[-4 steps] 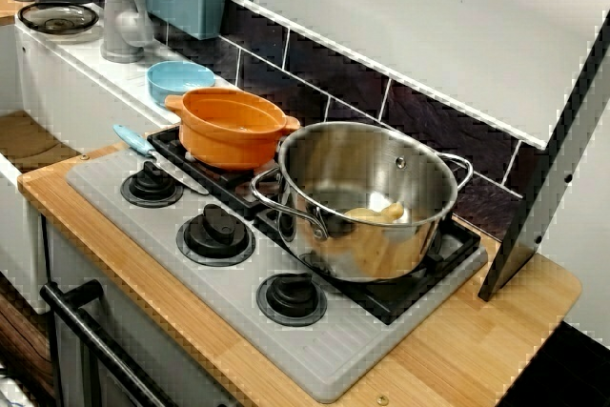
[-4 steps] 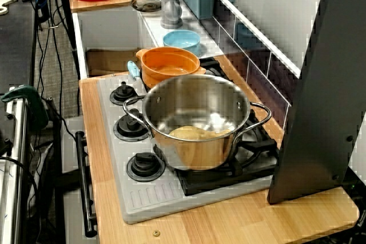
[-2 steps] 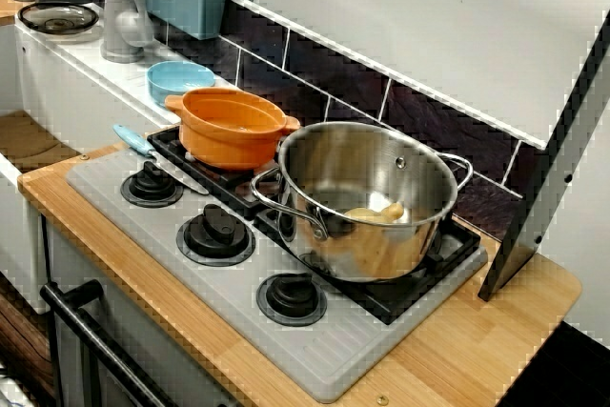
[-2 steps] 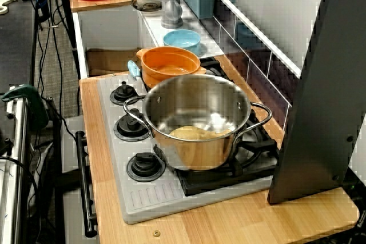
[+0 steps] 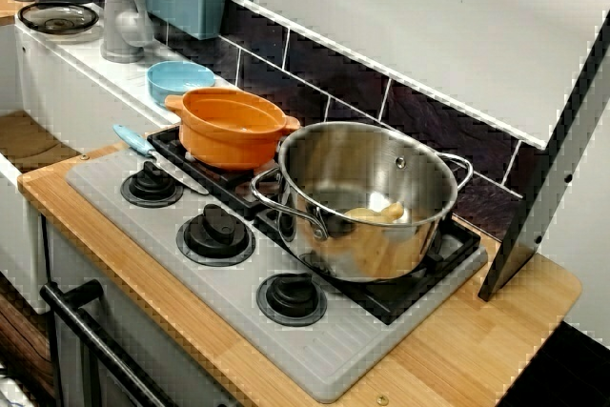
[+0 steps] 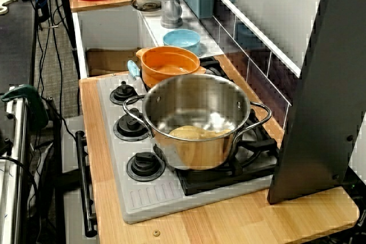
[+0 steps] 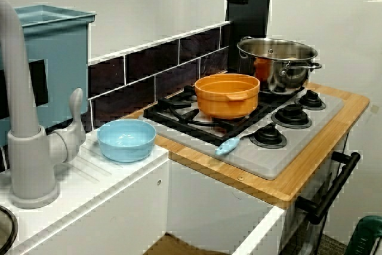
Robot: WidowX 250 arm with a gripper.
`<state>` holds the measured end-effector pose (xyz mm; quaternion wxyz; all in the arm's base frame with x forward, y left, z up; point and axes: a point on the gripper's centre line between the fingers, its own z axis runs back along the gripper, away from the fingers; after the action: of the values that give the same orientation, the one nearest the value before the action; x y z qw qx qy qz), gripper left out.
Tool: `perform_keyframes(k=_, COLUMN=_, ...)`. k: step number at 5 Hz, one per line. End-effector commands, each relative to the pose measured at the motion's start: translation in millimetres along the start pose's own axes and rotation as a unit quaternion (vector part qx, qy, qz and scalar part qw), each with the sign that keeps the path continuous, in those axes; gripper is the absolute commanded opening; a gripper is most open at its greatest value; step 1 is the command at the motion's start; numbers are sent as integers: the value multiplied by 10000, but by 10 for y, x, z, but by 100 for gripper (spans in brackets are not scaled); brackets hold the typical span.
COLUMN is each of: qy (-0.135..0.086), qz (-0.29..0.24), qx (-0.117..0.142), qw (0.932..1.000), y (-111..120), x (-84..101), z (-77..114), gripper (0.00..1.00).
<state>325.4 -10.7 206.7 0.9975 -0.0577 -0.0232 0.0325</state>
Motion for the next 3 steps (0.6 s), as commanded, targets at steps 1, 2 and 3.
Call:
perform_keyframes(k=1, qy=-904, qz=-248, qx=574, qw=9939, y=-292, x=-144, z=56, gripper=100)
perform_keyframes(k=2, qy=-1065, qz=-280, qx=665, qw=9917, y=-379, x=-156, z=-14, gripper=100)
perform_keyframes(k=3, qy=-1079, qz=-341, qx=671, qw=9913, y=-496, x=-150, z=-42, gripper=100)
